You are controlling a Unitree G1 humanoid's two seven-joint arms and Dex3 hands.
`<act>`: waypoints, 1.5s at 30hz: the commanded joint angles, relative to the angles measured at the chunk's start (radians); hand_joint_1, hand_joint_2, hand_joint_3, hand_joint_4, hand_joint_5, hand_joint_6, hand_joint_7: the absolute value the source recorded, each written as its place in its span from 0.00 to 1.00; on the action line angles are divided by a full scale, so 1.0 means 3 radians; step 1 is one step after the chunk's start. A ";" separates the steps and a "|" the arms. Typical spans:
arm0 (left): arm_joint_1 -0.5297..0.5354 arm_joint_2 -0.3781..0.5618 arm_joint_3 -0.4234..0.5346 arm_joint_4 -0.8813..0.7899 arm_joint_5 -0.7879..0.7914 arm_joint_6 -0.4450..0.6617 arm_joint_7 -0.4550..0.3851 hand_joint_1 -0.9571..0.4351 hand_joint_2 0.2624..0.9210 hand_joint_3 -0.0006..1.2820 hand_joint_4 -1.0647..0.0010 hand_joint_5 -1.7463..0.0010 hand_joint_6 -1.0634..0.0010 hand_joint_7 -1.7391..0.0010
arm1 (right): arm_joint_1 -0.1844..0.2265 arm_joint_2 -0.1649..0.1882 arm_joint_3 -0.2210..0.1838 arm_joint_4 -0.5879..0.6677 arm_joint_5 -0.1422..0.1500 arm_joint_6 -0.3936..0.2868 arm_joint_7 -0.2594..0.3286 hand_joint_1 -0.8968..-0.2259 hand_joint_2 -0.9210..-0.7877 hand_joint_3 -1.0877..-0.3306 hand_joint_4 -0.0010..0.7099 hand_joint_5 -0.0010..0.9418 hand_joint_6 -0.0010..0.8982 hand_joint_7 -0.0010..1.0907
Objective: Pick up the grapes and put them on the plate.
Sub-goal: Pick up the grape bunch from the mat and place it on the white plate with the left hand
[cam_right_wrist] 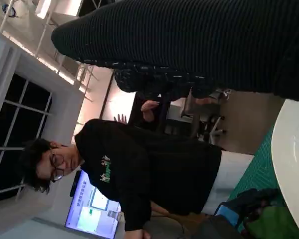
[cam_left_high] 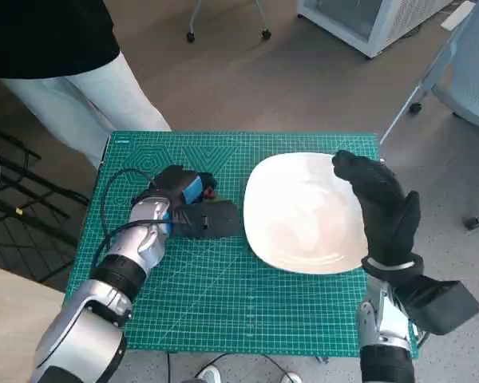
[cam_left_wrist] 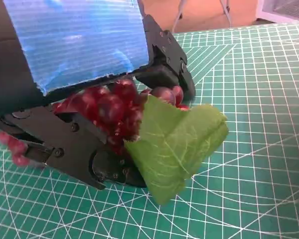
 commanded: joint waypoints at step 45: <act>0.0289 0.0296 0.0095 -0.0693 -0.0068 0.0027 -0.0185 0.69 1.00 0.17 0.54 0.20 0.53 0.26 | -0.0043 0.0020 -0.0011 0.0136 0.0003 -0.0025 0.0045 0.35 0.00 0.45 0.63 0.00 0.04 0.42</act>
